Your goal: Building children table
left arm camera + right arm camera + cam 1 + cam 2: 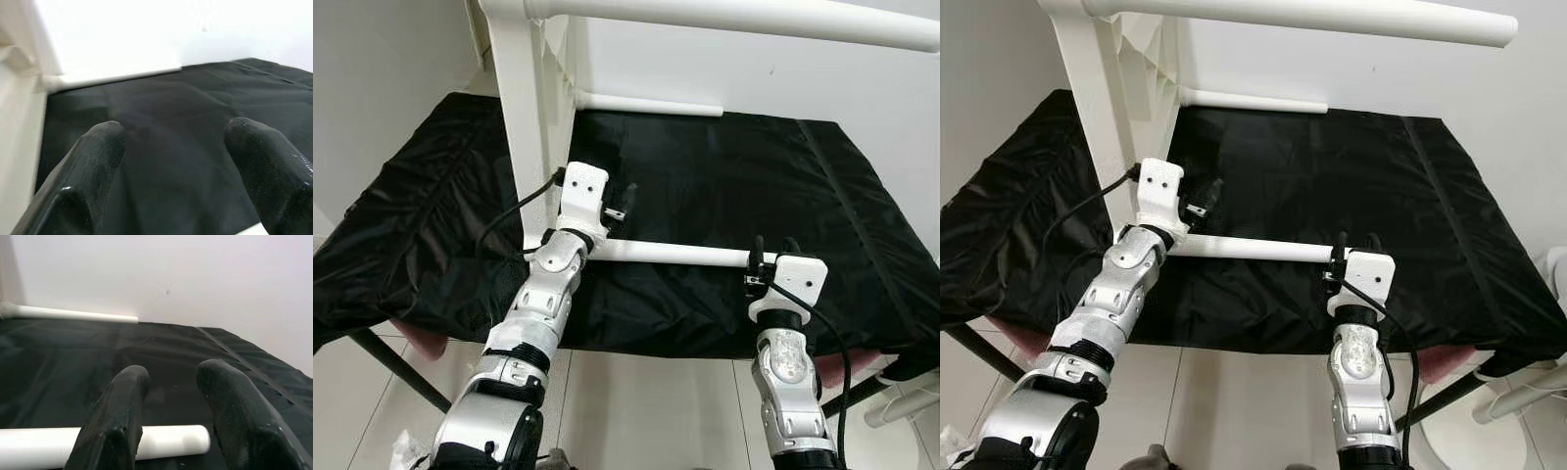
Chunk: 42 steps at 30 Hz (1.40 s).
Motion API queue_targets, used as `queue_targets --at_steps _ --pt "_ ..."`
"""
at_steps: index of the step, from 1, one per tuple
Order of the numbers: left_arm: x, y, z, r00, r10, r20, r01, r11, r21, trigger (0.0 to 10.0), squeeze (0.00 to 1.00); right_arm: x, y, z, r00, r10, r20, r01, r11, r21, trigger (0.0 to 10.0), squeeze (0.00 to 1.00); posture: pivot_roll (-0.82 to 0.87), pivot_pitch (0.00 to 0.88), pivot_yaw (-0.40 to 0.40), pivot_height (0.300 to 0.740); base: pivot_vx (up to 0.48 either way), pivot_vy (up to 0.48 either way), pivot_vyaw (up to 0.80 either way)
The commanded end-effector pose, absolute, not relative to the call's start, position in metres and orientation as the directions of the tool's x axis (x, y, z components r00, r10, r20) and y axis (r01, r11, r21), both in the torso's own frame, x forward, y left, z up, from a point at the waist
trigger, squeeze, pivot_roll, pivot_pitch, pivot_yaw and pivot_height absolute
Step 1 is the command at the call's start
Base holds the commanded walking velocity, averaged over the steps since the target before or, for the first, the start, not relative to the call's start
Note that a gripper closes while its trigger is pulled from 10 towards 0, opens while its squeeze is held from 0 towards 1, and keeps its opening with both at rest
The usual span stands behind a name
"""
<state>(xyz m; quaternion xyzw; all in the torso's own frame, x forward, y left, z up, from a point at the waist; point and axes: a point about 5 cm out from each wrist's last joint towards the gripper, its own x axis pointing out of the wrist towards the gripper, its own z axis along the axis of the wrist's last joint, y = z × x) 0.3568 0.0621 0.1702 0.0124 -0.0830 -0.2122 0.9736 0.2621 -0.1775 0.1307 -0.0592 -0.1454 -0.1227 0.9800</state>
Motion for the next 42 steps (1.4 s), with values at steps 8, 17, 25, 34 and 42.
queue_targets --at_steps 8,17,25,34,42 --pt "0.35 0.056 0.168 0.866 -0.474 0.162 0.47 0.881 0.064 10.0 0.0 0.261 -0.18 0.127 0.933 -0.221 0.283 0.239 0.971 -0.031 10.0 1.0 -0.02 0.0 0.011 0.74 0.0 0.0 0.0" --pt "0.352 0.067 0.176 0.858 -0.475 0.193 0.477 0.878 0.042 10.0 1.0 0.253 -0.198 0.133 0.928 -0.21 0.309 0.248 0.965 -0.086 10.0 1.0 -0.02 0.0 0.023 0.74 0.0 0.0 0.0" --pt "0.353 0.076 0.183 0.853 -0.484 0.196 0.483 0.874 0.054 10.0 0.93 0.255 -0.212 0.146 0.918 -0.205 0.338 0.267 0.952 -0.148 10.0 1.0 -0.04 0.0 0.052 0.74 0.0 0.0 0.0" --pt "0.355 0.075 0.188 0.845 -0.51 0.163 0.502 0.86 0.085 10.0 0.0 0.261 -0.219 0.159 0.912 -0.18 0.368 0.274 0.936 -0.222 10.0 0.0 -0.04 0.0 0.075 0.74 0.0 0.0 0.0" --pt "0.343 0.068 0.191 0.782 -0.599 0.172 0.609 0.793 -0.003 10.0 0.0 0.261 -0.22 0.185 0.861 -0.188 0.472 0.366 0.874 -0.32 10.0 0.0 -0.04 0.0 0.073 0.74 0.0 0.0 0.0"
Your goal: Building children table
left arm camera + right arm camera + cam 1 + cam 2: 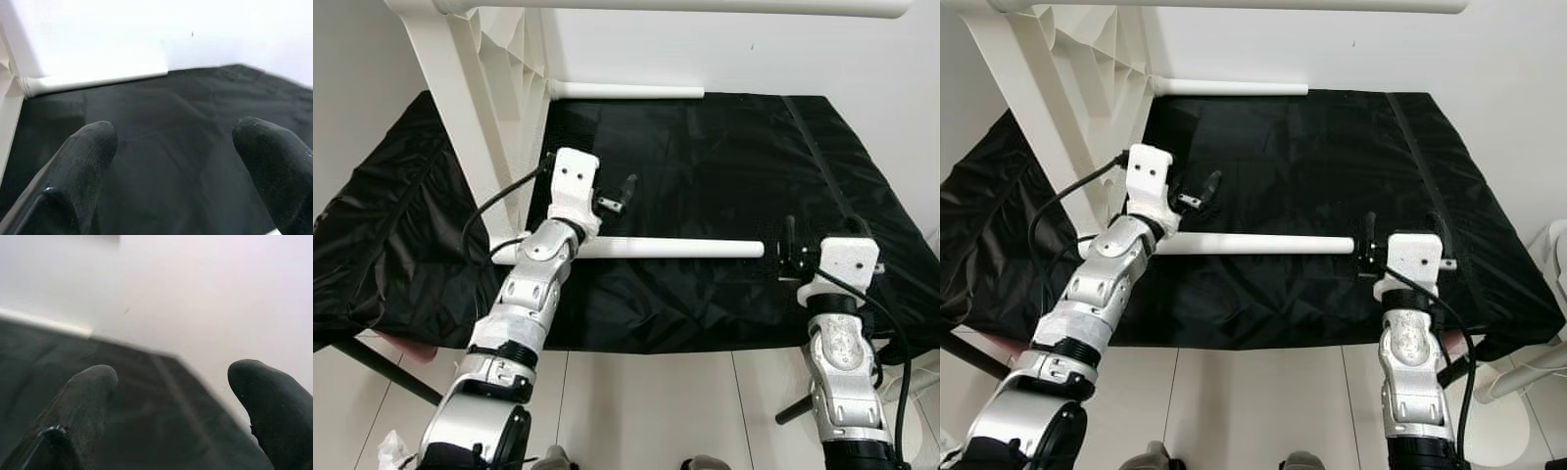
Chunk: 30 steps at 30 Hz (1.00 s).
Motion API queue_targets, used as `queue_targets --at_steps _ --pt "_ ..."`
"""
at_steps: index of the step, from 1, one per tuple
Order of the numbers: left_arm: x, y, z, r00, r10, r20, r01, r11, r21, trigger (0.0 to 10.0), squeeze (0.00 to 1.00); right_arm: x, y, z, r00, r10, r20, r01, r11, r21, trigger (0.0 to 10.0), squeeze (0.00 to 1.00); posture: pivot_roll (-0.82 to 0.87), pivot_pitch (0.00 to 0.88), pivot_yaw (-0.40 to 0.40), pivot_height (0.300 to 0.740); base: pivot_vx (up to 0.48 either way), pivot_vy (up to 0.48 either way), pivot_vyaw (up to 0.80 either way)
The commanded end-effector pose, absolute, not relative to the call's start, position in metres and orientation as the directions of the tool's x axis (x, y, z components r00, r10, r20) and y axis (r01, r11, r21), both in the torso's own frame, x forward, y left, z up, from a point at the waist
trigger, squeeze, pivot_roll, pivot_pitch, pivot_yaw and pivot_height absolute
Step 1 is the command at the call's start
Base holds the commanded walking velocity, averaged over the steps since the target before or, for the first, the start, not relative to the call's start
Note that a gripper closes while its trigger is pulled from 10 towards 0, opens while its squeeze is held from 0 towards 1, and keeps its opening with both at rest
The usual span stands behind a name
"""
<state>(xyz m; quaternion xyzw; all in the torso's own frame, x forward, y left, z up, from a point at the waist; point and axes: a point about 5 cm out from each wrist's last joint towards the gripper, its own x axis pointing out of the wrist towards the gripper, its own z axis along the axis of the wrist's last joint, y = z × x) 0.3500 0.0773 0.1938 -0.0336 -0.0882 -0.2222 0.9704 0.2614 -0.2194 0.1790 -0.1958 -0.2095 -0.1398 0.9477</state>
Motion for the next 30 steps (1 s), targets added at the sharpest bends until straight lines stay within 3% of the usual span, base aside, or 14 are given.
queue_targets --at_steps 1,3,4,6,7,8,10,14,15,16,24,30 --pt "0.339 0.066 0.192 0.757 -0.629 0.176 0.641 0.767 -0.016 10.0 0.0 0.261 -0.22 0.192 0.841 -0.196 0.504 0.395 0.859 -0.326 10.0 0.0 -0.04 0.0 0.073 0.74 0.0 0.0 0.0" --pt "0.339 0.066 0.192 0.757 -0.629 0.176 0.641 0.767 -0.016 10.0 0.0 0.261 -0.22 0.192 0.841 -0.196 0.504 0.395 0.859 -0.326 10.0 0.0 -0.04 0.0 0.073 0.74 0.0 0.0 0.0" --pt "0.33 0.065 0.191 0.708 -0.683 0.18 0.697 0.717 -0.018 10.0 0.0 0.26 -0.219 0.202 0.813 -0.186 0.552 0.431 0.83 -0.355 10.0 0.0 -0.03 0.0 0.063 0.74 0.0 0.0 0.0" --pt "0.33 0.065 0.191 0.708 -0.683 0.18 0.697 0.717 -0.018 10.0 0.0 0.26 -0.219 0.202 0.813 -0.186 0.552 0.431 0.83 -0.355 10.0 0.0 -0.03 0.0 0.063 0.74 0.0 0.0 0.0" --pt "0.319 0.067 0.187 0.655 -0.737 0.167 0.75 0.661 -0.029 10.0 0.0 0.26 -0.215 0.214 0.778 -0.162 0.607 0.465 0.798 -0.384 10.0 0.0 -0.01 0.0 0.049 0.74 0.0 0.0 0.0" --pt "0.319 0.067 0.187 0.655 -0.737 0.167 0.75 0.661 -0.029 10.0 0.0 0.26 -0.215 0.214 0.778 -0.162 0.607 0.465 0.798 -0.384 10.0 0.0 -0.01 0.0 0.049 0.74 0.0 0.0 0.0" --pt "0.302 0.07 0.182 0.575 -0.805 0.147 0.817 0.572 -0.069 10.0 0.0 0.264 -0.202 0.234 0.747 -0.036 0.664 0.457 0.754 -0.473 10.0 0.0 0.0 0.0 0.034 0.74 0.0 0.0 0.0" --pt "0.299 0.07 0.181 0.557 -0.82 0.134 0.831 0.55 -0.086 10.0 0.0 0.266 -0.197 0.24 0.743 0.023 0.669 0.438 0.739 -0.512 10.0 0.0 0.0 0.0 0.031 0.74 0.0 0.0 0.0" --pt "0.288 0.068 0.176 0.507 -0.856 0.101 0.861 0.496 -0.115 10.0 0.0 0.273 -0.186 0.257 0.737 0.156 0.658 0.372 0.719 -0.587 10.0 0.0 0.0 0.0 0.016 0.74 0.0 0.0 0.0" --pt "0.283 0.068 0.174 0.485 -0.87 0.088 0.872 0.473 -0.124 10.0 0.0 0.275 -0.181 0.264 0.728 0.202 0.655 0.362 0.699 -0.617 10.0 0.0 0.0 0.0 0.016 0.74 0.0 0.0 0.0" --pt "0.263 0.07 0.166 0.405 -0.914 0.025 0.905 0.396 -0.156 10.0 0.0 0.279 -0.173 0.293 0.668 0.322 0.671 0.383 0.624 -0.681 10.0 0.0 0.0 0.0 -0.002 0.74 0.0 0.0 0.0" --pt "0.261 0.075 0.164 0.396 -0.918 0.01 0.907 0.389 -0.162 10.0 0.0 0.283 -0.163 0.311 0.63 0.424 0.651 0.371 0.571 -0.732 10.0 0.0 0.01 0.0 -0.008 0.74 0.0 0.0 0.0"
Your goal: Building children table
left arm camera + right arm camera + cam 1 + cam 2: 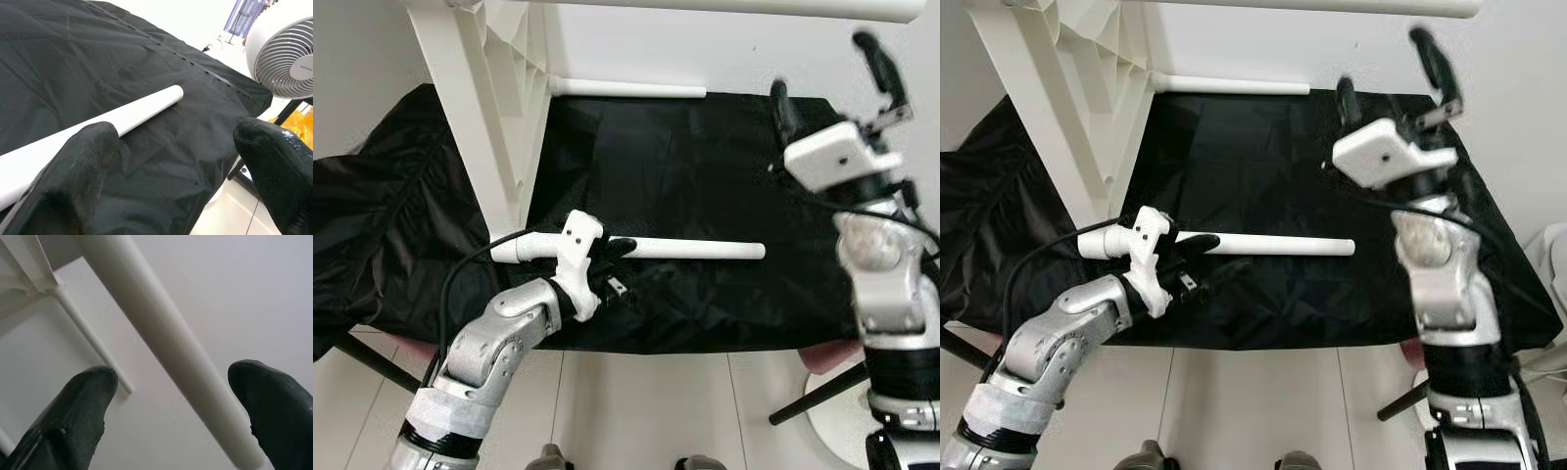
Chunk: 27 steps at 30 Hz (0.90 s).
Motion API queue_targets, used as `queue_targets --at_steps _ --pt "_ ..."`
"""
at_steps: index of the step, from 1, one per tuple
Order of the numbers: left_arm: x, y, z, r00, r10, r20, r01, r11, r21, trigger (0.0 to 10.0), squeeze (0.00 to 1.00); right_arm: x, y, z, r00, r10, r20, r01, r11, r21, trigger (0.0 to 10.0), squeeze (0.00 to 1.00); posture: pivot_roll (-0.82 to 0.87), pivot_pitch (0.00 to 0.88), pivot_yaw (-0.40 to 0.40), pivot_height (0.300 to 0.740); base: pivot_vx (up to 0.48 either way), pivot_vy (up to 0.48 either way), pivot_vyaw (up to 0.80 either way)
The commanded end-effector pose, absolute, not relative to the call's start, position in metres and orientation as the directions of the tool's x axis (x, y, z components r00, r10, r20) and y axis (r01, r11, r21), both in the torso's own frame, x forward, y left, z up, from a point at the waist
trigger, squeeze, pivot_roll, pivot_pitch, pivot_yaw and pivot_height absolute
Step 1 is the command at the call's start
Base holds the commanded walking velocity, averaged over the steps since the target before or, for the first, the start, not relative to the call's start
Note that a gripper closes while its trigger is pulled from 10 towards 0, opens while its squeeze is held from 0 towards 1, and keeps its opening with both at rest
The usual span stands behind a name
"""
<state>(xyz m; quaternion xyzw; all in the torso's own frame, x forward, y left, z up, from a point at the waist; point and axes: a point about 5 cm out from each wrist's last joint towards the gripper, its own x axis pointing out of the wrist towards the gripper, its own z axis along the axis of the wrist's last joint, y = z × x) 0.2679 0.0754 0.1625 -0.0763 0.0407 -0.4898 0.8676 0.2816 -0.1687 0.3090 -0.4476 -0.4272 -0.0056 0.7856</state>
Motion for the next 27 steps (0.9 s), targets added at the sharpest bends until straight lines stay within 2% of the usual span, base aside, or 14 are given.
queue_targets --at_steps 1,9,14,22,24,27 --pt "0.261 0.075 0.164 0.398 -0.917 0.009 0.905 0.391 -0.168 10.0 0.0 0.285 -0.159 0.315 0.623 0.462 0.632 0.359 0.549 -0.755 10.0 0.0 0.01 0.0 -0.011 0.74 0.0 0.0 0.0" --pt "0.259 0.076 0.165 0.4 -0.917 -0.005 0.901 0.394 -0.182 10.0 0.0 0.292 -0.148 0.325 0.605 0.546 0.579 0.317 0.502 -0.805 10.0 0.0 0.01 0.0 -0.015 0.74 0.0 0.0 0.0" --pt "0.257 0.076 0.166 0.41 -0.912 -0.01 0.895 0.404 -0.192 10.0 0.0 0.305 -0.13 0.334 0.594 0.636 0.492 0.26 0.427 -0.866 10.0 0.0 0.01 0.004 -0.02 0.74 0.0 0.0 0.0" --pt "0.257 0.076 0.166 0.412 -0.911 -0.012 0.892 0.406 -0.196 10.0 0.0 0.312 -0.12 0.338 0.59 0.678 0.439 0.232 0.378 -0.896 10.0 0.0 0.01 0.008 -0.023 0.74 0.0 0.0 0.0" --pt "0.256 0.076 0.166 0.412 -0.911 -0.017 0.891 0.407 -0.203 10.0 0.0 0.318 -0.113 0.345 0.597 0.698 0.395 0.217 0.334 -0.917 10.0 0.0 0.0 0.011 -0.023 0.74 0.0 0.0 0.0" --pt "0.255 0.076 0.165 0.412 -0.911 -0.02 0.89 0.407 -0.206 10.0 0.0 0.32 -0.11 0.348 0.602 0.703 0.378 0.21 0.317 -0.925 10.0 0.0 0.0 0.011 -0.023 0.74 0.0 0.0 0.0"
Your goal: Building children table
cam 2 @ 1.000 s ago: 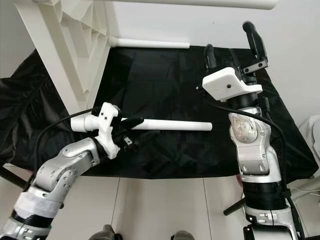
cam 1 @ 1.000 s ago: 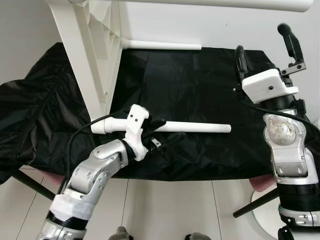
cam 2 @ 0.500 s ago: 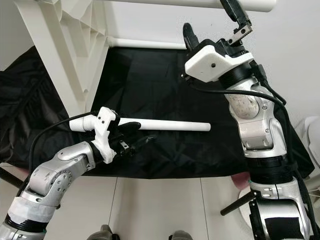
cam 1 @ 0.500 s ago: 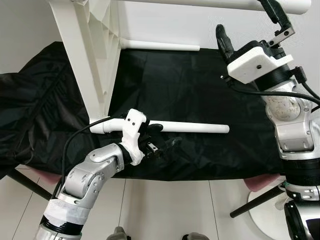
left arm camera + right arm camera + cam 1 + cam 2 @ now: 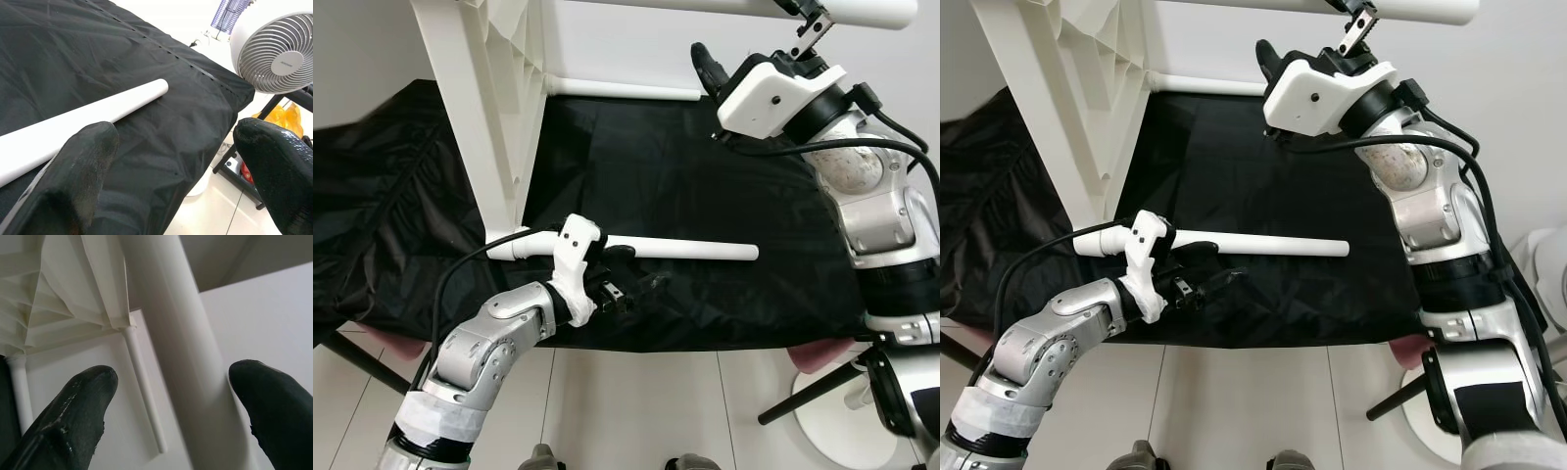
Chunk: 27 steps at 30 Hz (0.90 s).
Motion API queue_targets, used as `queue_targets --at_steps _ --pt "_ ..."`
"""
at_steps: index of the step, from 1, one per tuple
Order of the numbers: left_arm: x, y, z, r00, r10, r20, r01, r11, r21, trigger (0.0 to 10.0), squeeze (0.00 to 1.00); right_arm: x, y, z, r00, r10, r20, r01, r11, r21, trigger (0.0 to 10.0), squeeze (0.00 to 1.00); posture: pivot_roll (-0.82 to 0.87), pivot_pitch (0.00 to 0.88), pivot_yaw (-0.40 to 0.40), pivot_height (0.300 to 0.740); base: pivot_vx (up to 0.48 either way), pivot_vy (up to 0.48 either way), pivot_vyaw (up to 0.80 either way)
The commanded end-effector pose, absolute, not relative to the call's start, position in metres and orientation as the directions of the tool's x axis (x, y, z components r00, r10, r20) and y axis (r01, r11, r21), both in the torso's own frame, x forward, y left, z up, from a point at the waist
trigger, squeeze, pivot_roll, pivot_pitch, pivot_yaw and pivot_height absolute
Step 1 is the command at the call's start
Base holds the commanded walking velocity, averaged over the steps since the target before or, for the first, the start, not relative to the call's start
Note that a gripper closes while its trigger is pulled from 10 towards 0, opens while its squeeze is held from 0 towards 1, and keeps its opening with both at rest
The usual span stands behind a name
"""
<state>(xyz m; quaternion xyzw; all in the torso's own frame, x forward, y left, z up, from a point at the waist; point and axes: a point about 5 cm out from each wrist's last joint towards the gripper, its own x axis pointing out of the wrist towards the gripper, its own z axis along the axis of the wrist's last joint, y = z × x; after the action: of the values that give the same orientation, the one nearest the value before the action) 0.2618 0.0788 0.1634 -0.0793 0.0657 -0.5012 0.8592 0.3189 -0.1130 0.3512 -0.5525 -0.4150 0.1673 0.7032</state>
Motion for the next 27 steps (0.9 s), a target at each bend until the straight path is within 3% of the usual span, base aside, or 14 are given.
queue_targets --at_steps 1,10,21,22,23,24,26,27 --pt "0.254 0.075 0.163 0.411 -0.911 -0.027 0.889 0.407 -0.21 10.0 0.0 0.321 -0.108 0.351 0.608 0.709 0.359 0.204 0.297 -0.933 10.0 0.0 0.0 0.013 -0.023 0.74 0.0 0.0 0.0" --pt "0.251 0.073 0.154 0.423 -0.904 -0.07 0.873 0.427 -0.236 10.0 0.0 0.325 -0.1 0.365 0.615 0.722 0.315 0.209 0.236 -0.949 10.0 0.0 -0.01 0.015 -0.027 0.74 0.0 0.0 0.0" --pt "0.257 0.077 0.136 0.55 -0.82 -0.159 0.783 0.572 -0.242 10.0 0.0 0.343 -0.098 0.386 0.706 0.642 0.298 0.229 0.191 -0.955 10.0 0.0 -0.02 0.023 -0.04 0.74 0.0 0.0 0.0" --pt "0.261 0.08 0.132 0.599 -0.778 -0.187 0.742 0.628 -0.235 10.0 0.0 0.347 -0.099 0.388 0.721 0.63 0.29 0.228 0.18 -0.957 4.5 0.0 -0.02 0.026 -0.042 0.74 0.0 0.0 0.0" --pt "0.261 0.08 0.132 0.599 -0.778 -0.187 0.742 0.628 -0.235 10.0 0.0 0.347 -0.099 0.388 0.721 0.63 0.29 0.228 0.18 -0.957 4.5 0.0 -0.02 0.026 -0.042 0.74 0.0 0.0 0.0" --pt "0.263 0.082 0.129 0.626 -0.753 -0.201 0.716 0.658 -0.234 10.0 0.0 0.348 -0.098 0.388 0.725 0.628 0.283 0.215 0.185 -0.959 0.0 0.0 -0.02 0.029 -0.044 0.74 0.0 0.0 0.0" --pt "0.27 0.09 0.124 0.703 -0.671 -0.235 0.631 0.742 -0.228 10.0 0.0 0.349 -0.097 0.389 0.728 0.626 0.279 0.207 0.187 -0.96 0.0 0.0 -0.02 0.032 -0.047 0.74 0.0 0.0 0.0" --pt "0.27 0.09 0.124 0.703 -0.671 -0.235 0.631 0.742 -0.228 10.0 0.0 0.349 -0.097 0.389 0.728 0.626 0.279 0.207 0.187 -0.96 0.0 0.0 -0.02 0.032 -0.047 0.74 0.0 0.0 0.0"
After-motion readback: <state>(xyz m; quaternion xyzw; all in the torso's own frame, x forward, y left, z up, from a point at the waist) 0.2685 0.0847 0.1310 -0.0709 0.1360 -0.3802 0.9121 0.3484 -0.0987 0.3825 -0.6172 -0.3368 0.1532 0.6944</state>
